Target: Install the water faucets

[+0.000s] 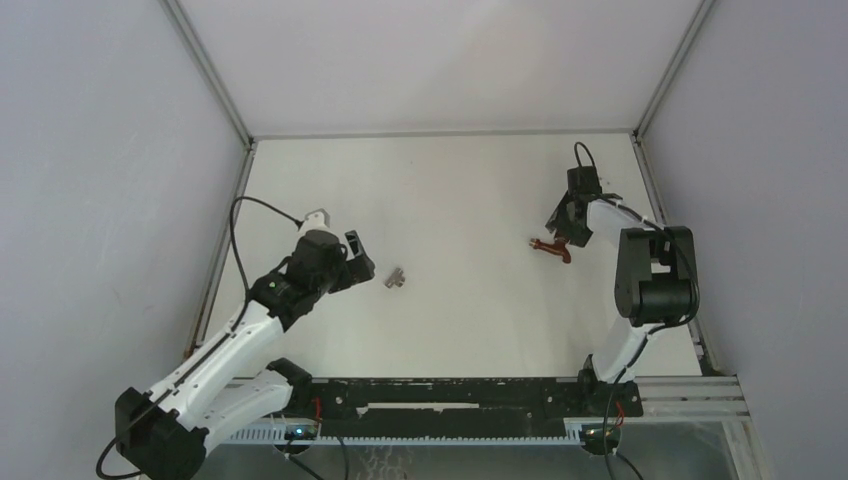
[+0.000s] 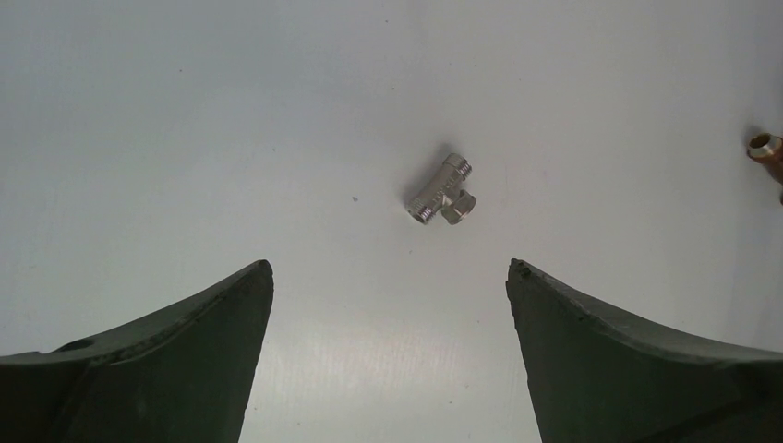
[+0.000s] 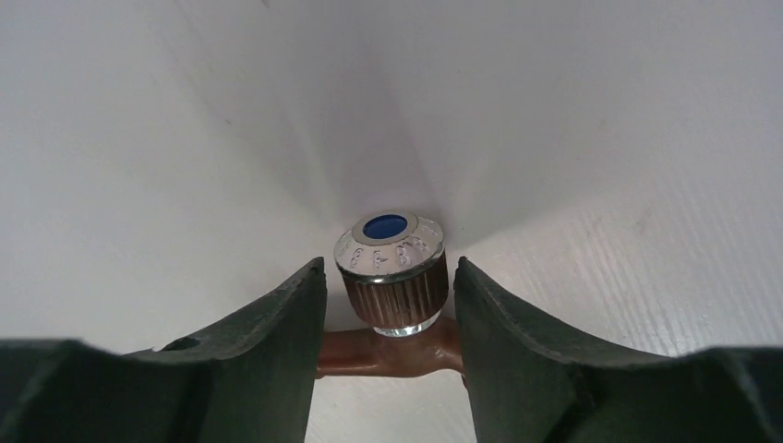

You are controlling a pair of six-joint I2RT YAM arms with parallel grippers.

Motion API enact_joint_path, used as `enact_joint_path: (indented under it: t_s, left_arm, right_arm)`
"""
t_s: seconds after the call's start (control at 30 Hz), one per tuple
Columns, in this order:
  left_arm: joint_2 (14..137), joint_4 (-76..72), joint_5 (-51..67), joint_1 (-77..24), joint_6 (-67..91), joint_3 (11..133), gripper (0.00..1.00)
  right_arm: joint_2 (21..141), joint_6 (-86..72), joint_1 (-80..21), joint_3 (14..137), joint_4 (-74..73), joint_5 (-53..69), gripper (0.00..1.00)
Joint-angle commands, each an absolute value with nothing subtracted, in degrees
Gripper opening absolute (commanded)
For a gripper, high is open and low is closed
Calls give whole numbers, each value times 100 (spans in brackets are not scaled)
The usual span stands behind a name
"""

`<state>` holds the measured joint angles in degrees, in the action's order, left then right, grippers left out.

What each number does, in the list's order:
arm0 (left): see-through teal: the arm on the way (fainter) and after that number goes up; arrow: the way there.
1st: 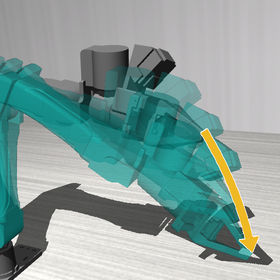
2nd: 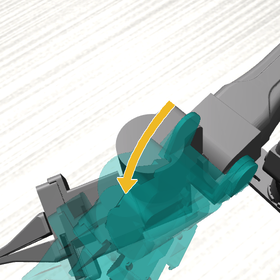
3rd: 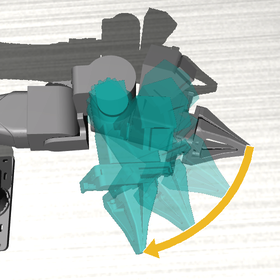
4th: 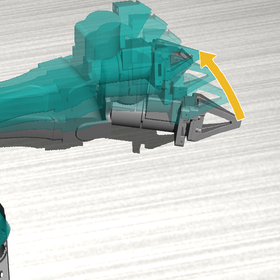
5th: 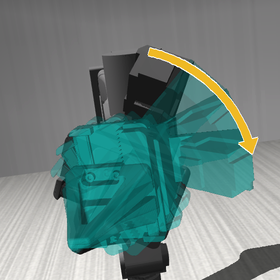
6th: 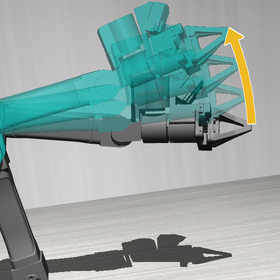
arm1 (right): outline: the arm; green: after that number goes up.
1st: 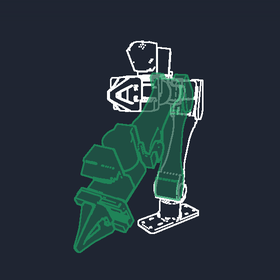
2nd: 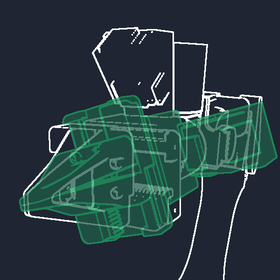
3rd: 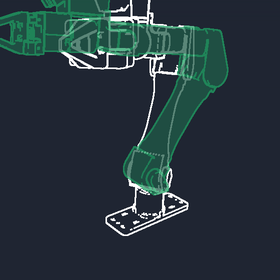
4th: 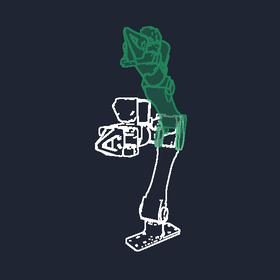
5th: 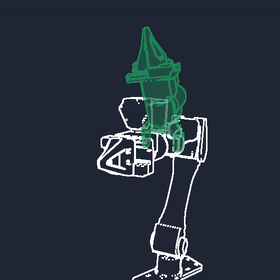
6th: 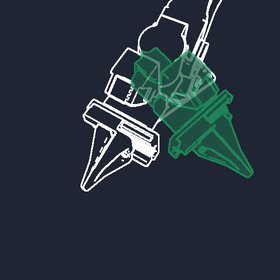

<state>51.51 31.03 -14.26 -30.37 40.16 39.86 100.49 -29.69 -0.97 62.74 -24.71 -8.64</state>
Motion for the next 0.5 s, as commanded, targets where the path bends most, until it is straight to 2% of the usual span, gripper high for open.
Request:
enact_joint_path:
  t_s: [0.0,0.13,0.23,0.47]
  left_arm:
    - [5258,3098,-1287,-2936,4037,4218,100]
    - [5686,3057,-1185,-2934,3893,4463,100]
    - [6011,3000,-1178,-2936,3832,4682,100]
    - [6735,2887,-1062,-2944,3669,5062,98]
  right_arm:
    - [10140,-2987,-79,6460,-2327,-722,59]
    - [10068,-2923,-205,6364,-2276,-655,50]
    - [9941,-2813,-381,6274,-2326,-652,40]
    - [9491,-2873,-1166,5723,-2477,-681,38]
